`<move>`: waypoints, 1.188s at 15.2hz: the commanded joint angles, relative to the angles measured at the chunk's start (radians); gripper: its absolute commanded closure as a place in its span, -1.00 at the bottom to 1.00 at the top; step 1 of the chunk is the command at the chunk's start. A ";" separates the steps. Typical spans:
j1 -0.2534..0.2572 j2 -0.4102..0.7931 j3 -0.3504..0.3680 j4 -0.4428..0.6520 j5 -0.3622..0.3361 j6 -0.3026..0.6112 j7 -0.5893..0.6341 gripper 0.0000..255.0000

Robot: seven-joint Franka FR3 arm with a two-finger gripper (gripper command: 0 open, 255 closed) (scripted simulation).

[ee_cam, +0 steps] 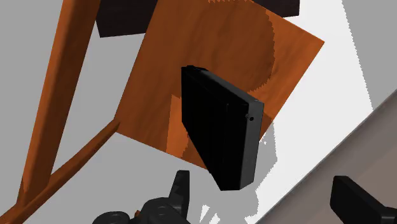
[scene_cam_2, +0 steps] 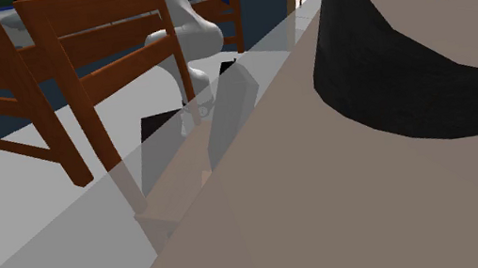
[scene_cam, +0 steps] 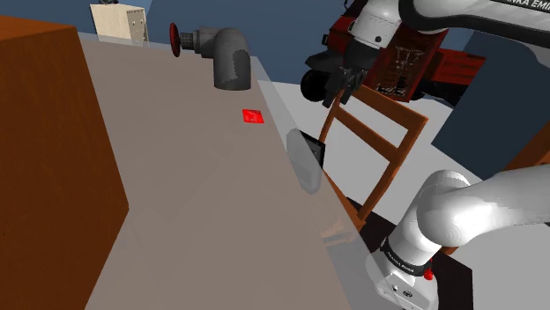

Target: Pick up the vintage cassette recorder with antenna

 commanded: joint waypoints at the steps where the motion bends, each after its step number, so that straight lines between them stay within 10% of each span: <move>1: 0.000 0.000 0.000 0.000 0.000 0.000 0.000 -1.00; 18: 0.008 0.239 -0.022 -0.146 0.066 0.154 -0.014 -1.00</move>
